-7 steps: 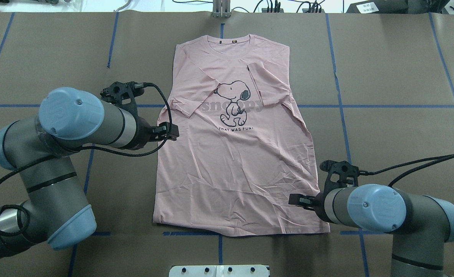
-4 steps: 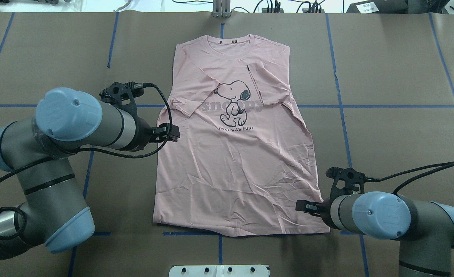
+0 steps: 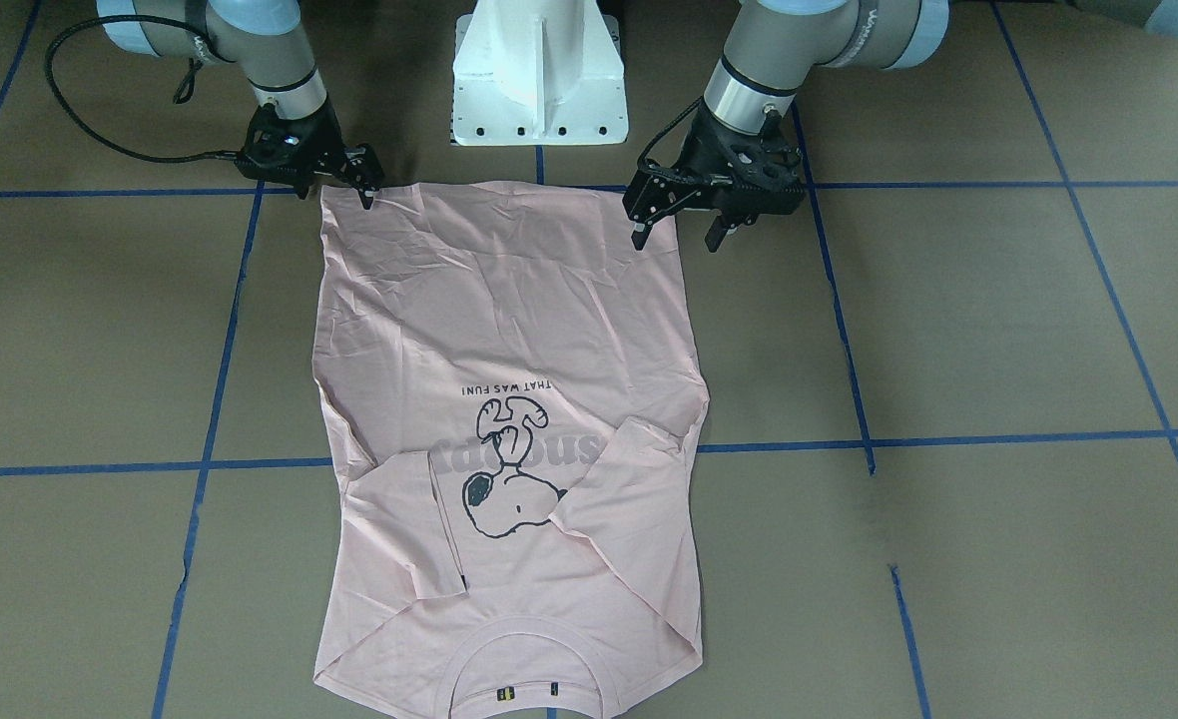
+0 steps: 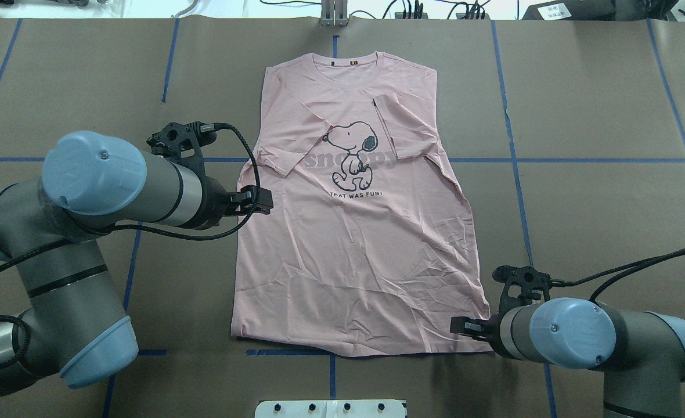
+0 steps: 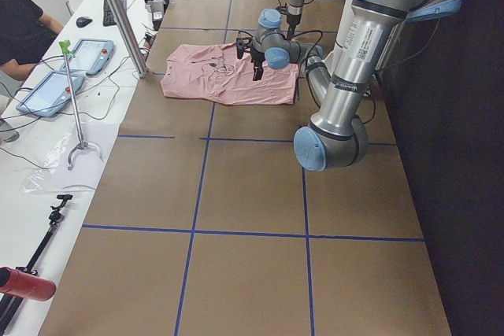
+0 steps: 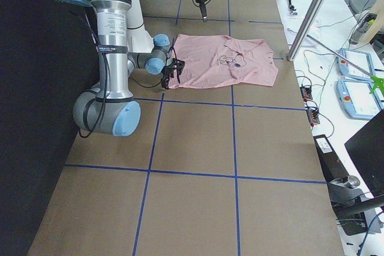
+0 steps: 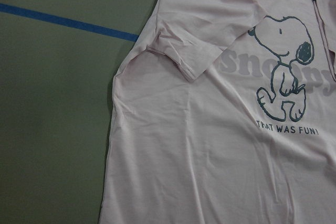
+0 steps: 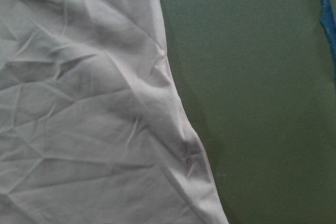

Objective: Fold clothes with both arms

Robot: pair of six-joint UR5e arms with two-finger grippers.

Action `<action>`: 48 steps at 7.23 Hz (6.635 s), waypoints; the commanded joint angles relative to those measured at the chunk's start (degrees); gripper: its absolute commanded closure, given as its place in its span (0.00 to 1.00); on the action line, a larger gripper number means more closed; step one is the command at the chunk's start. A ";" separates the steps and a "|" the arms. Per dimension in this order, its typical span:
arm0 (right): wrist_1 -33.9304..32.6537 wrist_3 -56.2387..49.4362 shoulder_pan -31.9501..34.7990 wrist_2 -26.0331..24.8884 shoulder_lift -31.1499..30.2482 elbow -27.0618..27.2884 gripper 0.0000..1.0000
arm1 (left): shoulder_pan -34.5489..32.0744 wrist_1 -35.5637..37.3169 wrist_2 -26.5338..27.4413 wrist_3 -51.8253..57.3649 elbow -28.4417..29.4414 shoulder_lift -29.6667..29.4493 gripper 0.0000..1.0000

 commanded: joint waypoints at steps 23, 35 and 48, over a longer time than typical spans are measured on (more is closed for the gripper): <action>0.13 2.04 1.77 2.34 0.73 5.73 1.00 | 21.41 11.86 11.25 -34.81 1.96 3.08 0.07; 0.04 2.04 2.21 2.43 0.47 6.00 1.00 | 20.53 11.77 11.16 -34.90 3.28 2.55 0.41; 0.21 1.42 5.29 25.27 -7.35 18.03 1.00 | 26.16 33.63 7.15 -28.51 -23.67 2.64 1.00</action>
